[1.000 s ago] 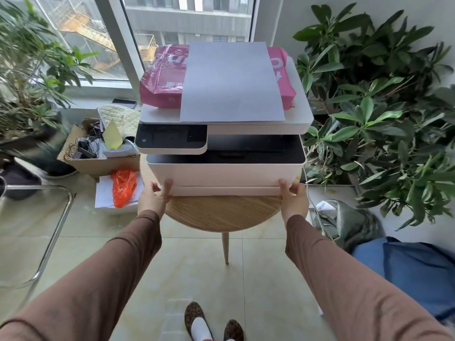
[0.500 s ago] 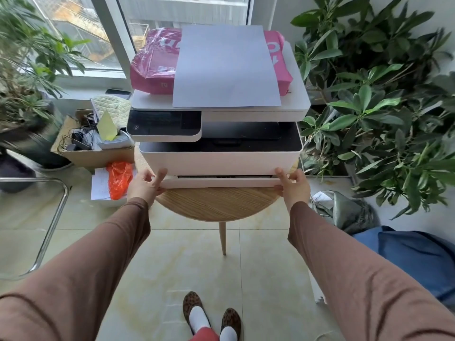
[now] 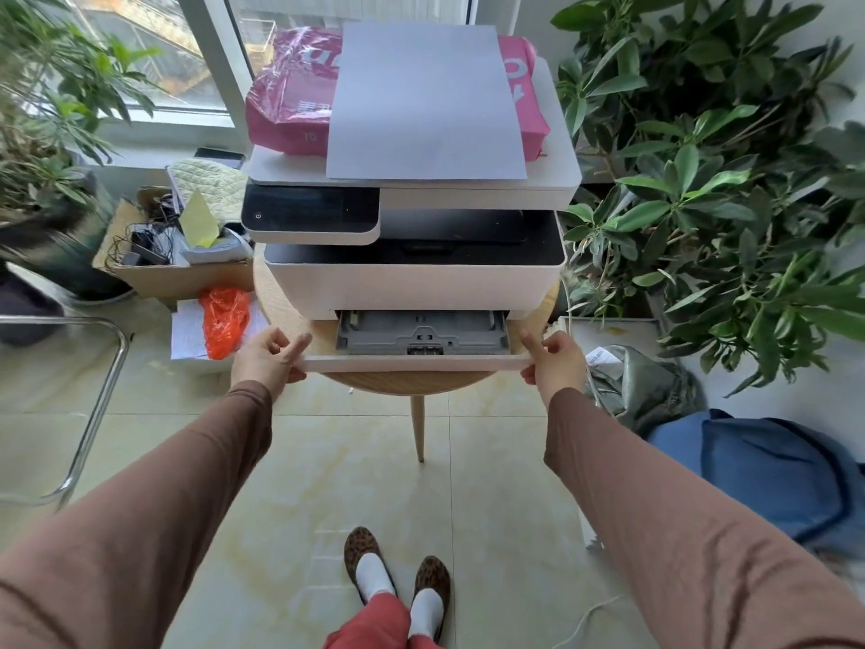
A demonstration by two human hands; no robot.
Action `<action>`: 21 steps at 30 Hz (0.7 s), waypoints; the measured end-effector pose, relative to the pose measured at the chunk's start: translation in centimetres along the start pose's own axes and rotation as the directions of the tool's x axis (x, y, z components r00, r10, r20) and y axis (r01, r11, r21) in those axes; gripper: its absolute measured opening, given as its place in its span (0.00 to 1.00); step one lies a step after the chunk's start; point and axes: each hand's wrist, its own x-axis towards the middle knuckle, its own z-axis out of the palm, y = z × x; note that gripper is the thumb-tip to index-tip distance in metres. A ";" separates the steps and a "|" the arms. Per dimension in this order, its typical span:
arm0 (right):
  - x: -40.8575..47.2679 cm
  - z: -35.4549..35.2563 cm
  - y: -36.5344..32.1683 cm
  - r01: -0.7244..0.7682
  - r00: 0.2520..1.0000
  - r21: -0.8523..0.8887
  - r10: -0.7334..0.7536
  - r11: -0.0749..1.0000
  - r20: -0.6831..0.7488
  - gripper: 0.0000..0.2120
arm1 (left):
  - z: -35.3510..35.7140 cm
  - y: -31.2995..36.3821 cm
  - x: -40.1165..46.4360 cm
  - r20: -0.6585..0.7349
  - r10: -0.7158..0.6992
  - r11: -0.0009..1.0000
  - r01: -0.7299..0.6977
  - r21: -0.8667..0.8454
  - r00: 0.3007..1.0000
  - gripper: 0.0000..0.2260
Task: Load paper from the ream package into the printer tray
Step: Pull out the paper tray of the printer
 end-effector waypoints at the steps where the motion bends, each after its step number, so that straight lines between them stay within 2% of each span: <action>1: -0.6 -0.3 0.3 -0.010 1.000 -0.002 0.010 1.000 0.009 0.22 | -0.2 -0.6 -0.6 0.012 -0.013 1.000 0.014 -0.021 1.000 0.17; 3: -1.8 -1.0 1.2 -0.023 0.999 -0.019 0.024 1.000 0.032 0.23 | -0.7 -2.1 -1.7 0.023 -0.049 0.998 0.050 -0.040 0.999 0.19; 15: -6.7 -4.0 5.0 -0.067 0.990 -0.048 0.072 0.997 0.124 0.17 | -2.1 -5.0 -8.1 0.044 -0.152 0.987 0.154 -0.048 0.987 0.15; 18: -7.1 -4.4 4.4 -0.070 0.985 -0.062 0.079 0.996 0.155 0.15 | -2.4 -3.8 -9.0 0.094 -0.149 0.989 0.149 0.013 0.984 0.12; 21: -7.2 -4.7 3.7 -0.028 0.979 -0.145 0.057 0.989 0.196 0.14 | -2.7 -2.0 -9.6 0.096 -0.121 0.979 0.103 0.174 0.988 0.12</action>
